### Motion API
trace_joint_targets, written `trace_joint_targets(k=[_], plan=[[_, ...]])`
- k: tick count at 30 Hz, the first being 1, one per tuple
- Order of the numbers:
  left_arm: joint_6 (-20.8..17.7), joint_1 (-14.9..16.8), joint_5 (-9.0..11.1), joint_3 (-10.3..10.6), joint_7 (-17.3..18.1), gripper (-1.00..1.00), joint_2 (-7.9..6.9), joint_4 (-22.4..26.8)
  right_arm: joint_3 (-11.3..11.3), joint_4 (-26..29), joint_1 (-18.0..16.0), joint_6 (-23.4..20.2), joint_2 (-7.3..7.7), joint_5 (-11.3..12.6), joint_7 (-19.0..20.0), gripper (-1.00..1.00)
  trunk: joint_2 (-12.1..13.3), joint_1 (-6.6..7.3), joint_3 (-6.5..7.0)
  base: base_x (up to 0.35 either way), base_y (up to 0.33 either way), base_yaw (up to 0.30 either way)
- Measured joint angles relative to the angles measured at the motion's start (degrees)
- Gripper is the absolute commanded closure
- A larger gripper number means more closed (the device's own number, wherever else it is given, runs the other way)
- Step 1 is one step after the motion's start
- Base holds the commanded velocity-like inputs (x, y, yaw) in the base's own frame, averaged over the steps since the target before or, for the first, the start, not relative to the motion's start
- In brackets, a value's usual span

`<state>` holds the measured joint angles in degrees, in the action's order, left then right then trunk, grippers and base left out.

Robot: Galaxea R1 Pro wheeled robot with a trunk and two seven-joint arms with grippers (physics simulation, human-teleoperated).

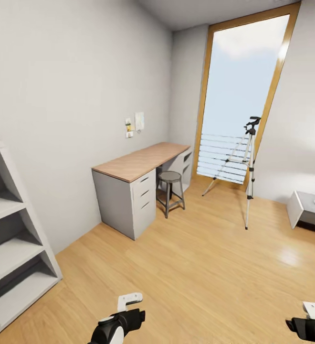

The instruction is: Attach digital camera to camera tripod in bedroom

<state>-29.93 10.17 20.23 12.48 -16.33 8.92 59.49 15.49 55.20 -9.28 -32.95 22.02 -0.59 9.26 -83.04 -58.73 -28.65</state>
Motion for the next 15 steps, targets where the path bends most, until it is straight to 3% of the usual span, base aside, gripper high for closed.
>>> trace_joint_targets(k=[8,11,12,15], plan=[[0.22,0.0,0.24,-0.07,0.06,-1.0,-0.07,-0.06,0.28,-1.03,-0.04,0.06,2.04,0.02,0.31,-1.0,0.0,0.0,-0.23,0.0,0.0,-0.246],[0.25,0.0,1.34,-0.08,0.04,-1.0,-0.11,-0.09,0.34,-1.81,-0.07,0.11,3.04,-0.02,0.39,-1.0,0.0,0.0,-0.32,0.0,0.0,-0.247],[0.27,0.0,2.5,-0.09,-0.01,-1.0,-0.18,-0.13,0.37,-2.71,-0.12,0.48,4.0,0.0,0.46,-1.0,0.0,0.0,-0.35,0.0,0.0,-0.247],[0.27,0.0,3.04,-0.09,-0.07,-1.0,-0.25,-0.14,0.37,-3.24,-0.14,1.48,4.56,0.05,0.55,-1.0,0.0,0.0,-0.44,0.0,0.0,-0.247]])
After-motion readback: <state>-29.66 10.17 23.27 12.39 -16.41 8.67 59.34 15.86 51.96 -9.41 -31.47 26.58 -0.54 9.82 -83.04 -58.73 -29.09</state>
